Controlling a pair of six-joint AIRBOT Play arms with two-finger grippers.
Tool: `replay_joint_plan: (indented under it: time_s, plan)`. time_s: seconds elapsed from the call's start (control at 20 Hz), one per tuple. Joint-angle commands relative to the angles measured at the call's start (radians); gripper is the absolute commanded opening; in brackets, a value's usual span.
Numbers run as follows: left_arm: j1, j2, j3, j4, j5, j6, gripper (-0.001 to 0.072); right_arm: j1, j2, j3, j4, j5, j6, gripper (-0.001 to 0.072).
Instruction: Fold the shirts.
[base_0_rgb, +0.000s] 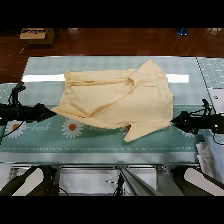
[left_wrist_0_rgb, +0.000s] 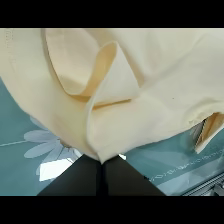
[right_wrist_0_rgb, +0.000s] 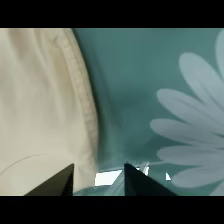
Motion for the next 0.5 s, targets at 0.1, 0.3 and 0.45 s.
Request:
replay_joint_plan:
  time_s: [0.1, 0.3, 0.45]
  plan:
    - [0.000, 0.005, 0.004, -0.014, 0.013, 0.000, 0.0016, 0.108, -0.005, -0.034, 0.065, -0.118, 0.003, 0.0334]
    - [0.000, 0.005, 0.009, -0.014, 0.012, 0.005, 0.0016, 0.224, -0.034, -0.027, 0.122, -0.180, 0.001, 0.0024]
    - [0.001, 0.034, 0.096, -0.014, 0.000, 0.006, 0.0016, 0.209, -0.006, 0.082, 0.139, -0.043, -0.060, 0.0025]
